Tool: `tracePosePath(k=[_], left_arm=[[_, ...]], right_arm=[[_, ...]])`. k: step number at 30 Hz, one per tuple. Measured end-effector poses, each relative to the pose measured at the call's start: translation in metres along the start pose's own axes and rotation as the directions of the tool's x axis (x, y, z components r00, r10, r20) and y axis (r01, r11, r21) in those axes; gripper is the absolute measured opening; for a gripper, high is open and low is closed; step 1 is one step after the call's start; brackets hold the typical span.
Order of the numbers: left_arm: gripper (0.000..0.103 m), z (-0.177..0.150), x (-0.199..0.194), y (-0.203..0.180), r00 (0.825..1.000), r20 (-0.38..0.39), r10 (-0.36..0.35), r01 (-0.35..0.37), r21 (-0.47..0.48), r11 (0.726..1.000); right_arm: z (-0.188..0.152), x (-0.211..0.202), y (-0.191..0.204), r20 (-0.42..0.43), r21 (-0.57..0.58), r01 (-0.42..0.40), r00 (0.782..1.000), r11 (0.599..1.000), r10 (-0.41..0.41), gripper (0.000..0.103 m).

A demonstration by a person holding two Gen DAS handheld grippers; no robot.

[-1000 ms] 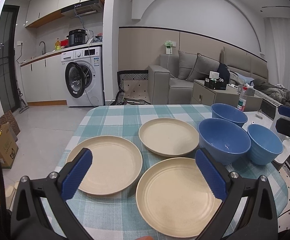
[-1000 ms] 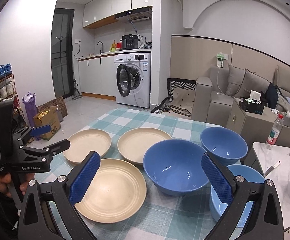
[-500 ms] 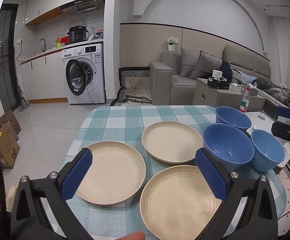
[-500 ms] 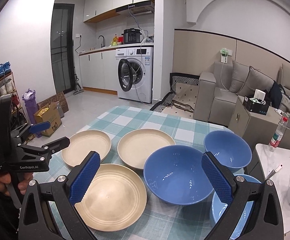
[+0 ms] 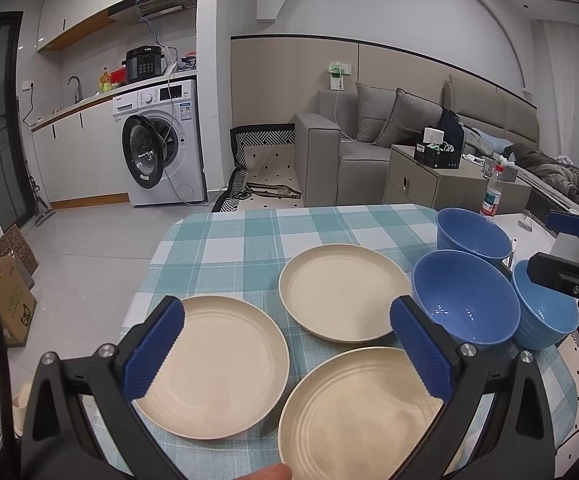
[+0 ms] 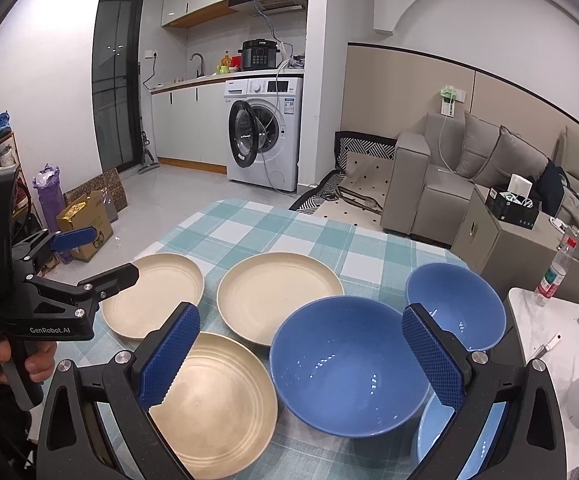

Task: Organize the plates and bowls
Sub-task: 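Move the left tool toward one cream plate while the right tool approaches another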

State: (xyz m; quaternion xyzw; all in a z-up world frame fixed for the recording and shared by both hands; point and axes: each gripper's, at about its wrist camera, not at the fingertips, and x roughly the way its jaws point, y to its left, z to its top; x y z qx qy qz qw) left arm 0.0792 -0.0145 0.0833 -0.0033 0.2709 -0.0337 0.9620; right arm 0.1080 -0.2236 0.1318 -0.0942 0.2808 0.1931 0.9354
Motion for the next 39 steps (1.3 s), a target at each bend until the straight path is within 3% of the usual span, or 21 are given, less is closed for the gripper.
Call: tracePosePath(k=[18,39], left_arm=[[0.103,0.007,0.053,0.019,0.993,-0.117,0.021,-0.022,-0.009,1.0],[0.103,0.015,0.11,0.03,0.976,-0.217,-0.012,-0.001,-0.062,0.998]], right_arm=[[0.037,0.061,-0.01,-0.115,0.083,-0.035,0.992,0.996,0.045,0.103],[0.05,0.157,-0.025,-0.287,0.084,-0.026,0.957,0.996,0.049,0.103]])
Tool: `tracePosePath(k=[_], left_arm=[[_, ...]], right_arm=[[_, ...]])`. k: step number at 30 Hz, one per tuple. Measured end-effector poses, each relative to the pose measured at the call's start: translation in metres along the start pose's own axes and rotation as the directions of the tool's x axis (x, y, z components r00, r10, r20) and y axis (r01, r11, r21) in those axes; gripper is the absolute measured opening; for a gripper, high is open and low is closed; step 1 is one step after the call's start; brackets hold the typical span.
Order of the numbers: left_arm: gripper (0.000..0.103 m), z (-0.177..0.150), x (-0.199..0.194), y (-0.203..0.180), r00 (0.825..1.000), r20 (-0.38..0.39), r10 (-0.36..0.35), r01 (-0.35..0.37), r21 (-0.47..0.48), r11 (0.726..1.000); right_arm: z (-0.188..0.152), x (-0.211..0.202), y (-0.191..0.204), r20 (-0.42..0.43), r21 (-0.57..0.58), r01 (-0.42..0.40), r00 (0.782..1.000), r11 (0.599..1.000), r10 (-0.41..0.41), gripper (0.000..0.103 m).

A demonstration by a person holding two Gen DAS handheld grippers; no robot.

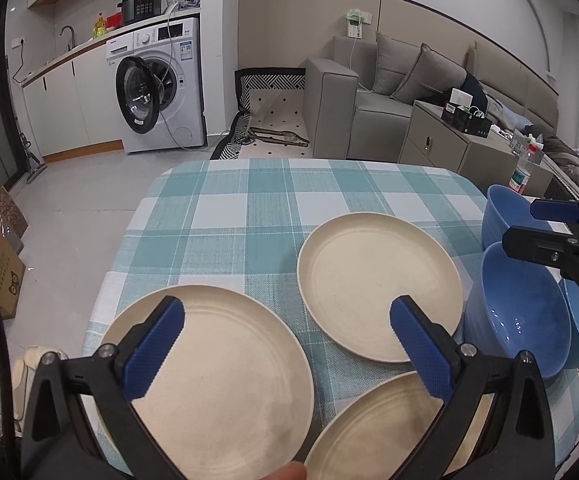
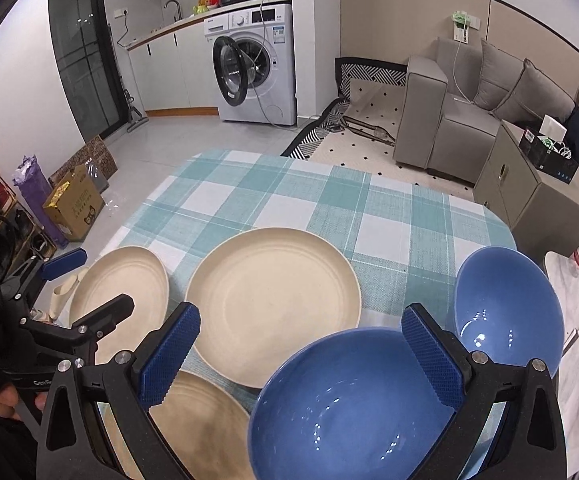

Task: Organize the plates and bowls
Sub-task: 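Move the left tool toward one cream plate while the right tool approaches another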

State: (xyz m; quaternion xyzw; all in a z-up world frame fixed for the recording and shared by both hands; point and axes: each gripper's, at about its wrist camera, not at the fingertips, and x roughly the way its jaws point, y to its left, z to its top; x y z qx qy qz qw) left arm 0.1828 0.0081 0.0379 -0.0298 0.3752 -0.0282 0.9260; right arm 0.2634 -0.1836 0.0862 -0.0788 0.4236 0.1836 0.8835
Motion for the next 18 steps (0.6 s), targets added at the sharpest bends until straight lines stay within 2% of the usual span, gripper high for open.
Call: tracePosePath(k=[13,18], left_arm=[[0.103,0.011,0.039,0.004,0.997,-0.081,-0.006,0.004,-0.019,1.0],[0.102,0.016,0.052,0.005,0.993,-0.112,-0.037,0.032,-0.04,0.999]], right_arm=[[0.017,0.05,-0.02,-0.111,0.028,0.019,0.994,0.999,-0.016,0.103],[0.021,0.066,-0.027,-0.158,0.036,0.018,0.987,0.999,-0.012,0.103]])
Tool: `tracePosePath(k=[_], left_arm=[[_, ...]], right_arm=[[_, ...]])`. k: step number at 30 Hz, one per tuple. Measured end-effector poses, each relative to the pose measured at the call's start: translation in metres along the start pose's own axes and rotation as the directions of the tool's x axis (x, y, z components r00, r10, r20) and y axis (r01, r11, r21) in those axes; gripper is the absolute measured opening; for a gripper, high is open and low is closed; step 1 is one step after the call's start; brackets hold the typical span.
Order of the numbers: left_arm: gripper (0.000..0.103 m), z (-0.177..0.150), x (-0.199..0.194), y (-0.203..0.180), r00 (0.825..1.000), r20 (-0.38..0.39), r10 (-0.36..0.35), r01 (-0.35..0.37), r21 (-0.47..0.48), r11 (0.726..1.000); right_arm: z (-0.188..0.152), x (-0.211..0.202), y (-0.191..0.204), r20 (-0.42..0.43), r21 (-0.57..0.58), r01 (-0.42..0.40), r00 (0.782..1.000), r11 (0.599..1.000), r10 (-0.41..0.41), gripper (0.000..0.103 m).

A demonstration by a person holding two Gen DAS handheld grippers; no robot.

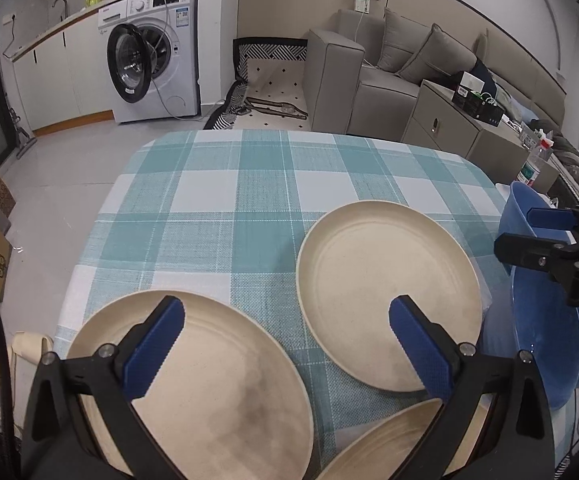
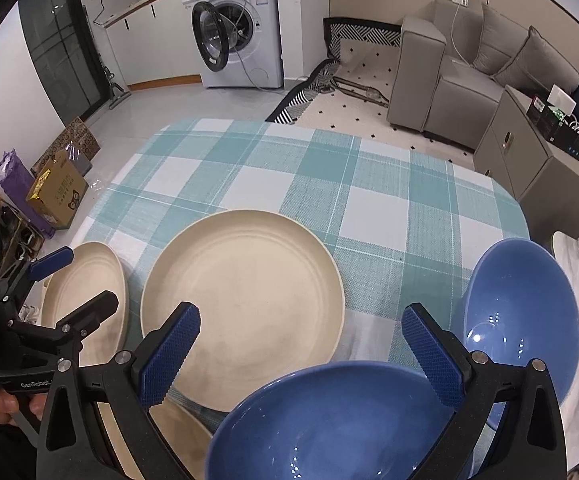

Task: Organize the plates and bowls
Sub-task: 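Move the left tool toward one cream plate while the right tool approaches another, then close the left tool on a cream plate rim while the right tool grips another plate rim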

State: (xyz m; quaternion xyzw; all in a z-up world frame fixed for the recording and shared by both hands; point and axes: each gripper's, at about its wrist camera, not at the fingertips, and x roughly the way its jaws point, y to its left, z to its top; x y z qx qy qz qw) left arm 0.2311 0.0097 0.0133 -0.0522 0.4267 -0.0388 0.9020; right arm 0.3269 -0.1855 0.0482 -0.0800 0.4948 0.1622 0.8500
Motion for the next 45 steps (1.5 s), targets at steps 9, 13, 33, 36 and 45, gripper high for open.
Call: tracePosePath(k=[9,13,33,36,45], left_arm=[[0.091,0.004,0.022,-0.003,0.997,-0.074,-0.011,0.011,0.001,1.0],[0.087,0.005,0.031,-0.003,0.994,-0.101,-0.031,0.03,-0.007,1.0],[0.056,0.003,0.062,-0.016,0.972,-0.221,-0.084,0.089,0.011,0.996],[0.05,0.001,0.065,-0.018,0.968,-0.236,-0.086,0.093,0.019,0.995],[0.044,-0.008,0.068,-0.027,0.964,-0.256,-0.074,0.091,0.056,0.994]], right_arm=[[0.013,0.025,-0.004,-0.049,0.001,-0.028,0.998,1.0,0.028,0.103],[0.014,0.038,-0.007,-0.087,0.004,-0.031,0.996,1.0,0.031,0.101],[0.015,0.087,-0.021,-0.236,-0.011,-0.047,0.971,0.999,0.043,0.069],[0.014,0.091,-0.021,-0.251,-0.014,-0.049,0.967,0.999,0.044,0.061],[0.009,0.098,-0.019,-0.282,-0.045,-0.048,0.959,0.998,0.034,0.037]])
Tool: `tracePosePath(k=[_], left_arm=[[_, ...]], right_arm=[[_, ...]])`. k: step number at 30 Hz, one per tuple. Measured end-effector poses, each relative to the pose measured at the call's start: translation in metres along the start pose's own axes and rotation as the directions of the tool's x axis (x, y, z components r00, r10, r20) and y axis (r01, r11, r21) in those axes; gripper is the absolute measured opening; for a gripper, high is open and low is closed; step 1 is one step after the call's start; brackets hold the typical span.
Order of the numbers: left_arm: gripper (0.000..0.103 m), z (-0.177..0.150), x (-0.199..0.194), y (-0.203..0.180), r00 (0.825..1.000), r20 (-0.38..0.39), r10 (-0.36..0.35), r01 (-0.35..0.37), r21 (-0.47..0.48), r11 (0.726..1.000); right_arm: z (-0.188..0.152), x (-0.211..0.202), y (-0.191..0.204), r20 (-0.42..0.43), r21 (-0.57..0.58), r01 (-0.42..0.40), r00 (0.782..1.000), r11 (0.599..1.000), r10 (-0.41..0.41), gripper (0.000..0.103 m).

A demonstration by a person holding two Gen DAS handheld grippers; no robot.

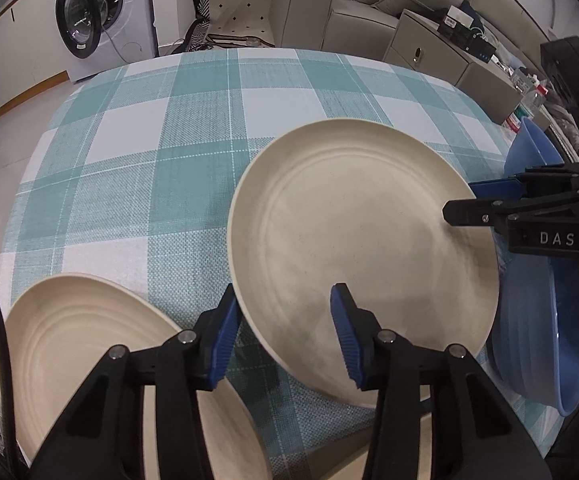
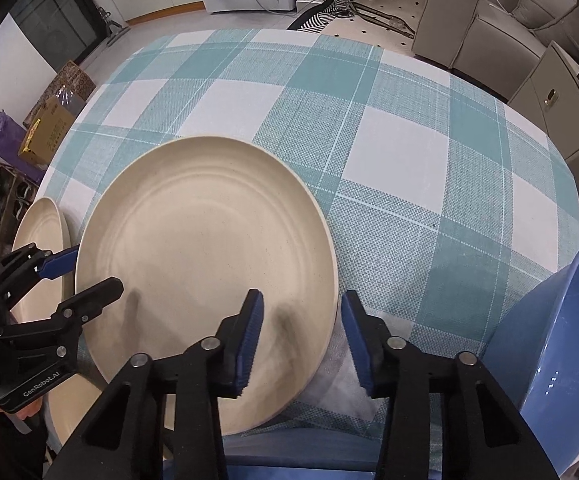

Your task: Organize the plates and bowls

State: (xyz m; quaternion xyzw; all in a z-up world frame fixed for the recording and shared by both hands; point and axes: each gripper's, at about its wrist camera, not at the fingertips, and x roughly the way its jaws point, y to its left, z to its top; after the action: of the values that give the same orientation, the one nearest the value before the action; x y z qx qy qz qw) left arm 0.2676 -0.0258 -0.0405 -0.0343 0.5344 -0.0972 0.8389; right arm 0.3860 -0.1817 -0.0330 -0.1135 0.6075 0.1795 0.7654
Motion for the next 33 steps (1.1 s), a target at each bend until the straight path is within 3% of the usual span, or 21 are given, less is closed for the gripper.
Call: tracePosePath(k=[8,14,33], left_arm=[[0.036,-0.005,0.002,-0.002,1.0,-0.005,0.023,-0.023,0.022,0.999],[0.028,-0.006,0.001,0.001,0.999,0.009,0.033,-0.033,0.012,0.999],[0.025,-0.002,-0.017,0.006,0.995,0.1,0.031,-0.027,-0.047,0.999]], right_arm=[[0.002,0.002,0.0,0.012,0.002,0.025,1.0,1.0,-0.025,0.028],[0.0,0.0,-0.001,0.032,0.006,0.029,0.999,1.0,-0.029,0.027],[0.0,-0.022,0.0,0.126,0.024,0.028,0.992,0.999,-0.03,0.027]])
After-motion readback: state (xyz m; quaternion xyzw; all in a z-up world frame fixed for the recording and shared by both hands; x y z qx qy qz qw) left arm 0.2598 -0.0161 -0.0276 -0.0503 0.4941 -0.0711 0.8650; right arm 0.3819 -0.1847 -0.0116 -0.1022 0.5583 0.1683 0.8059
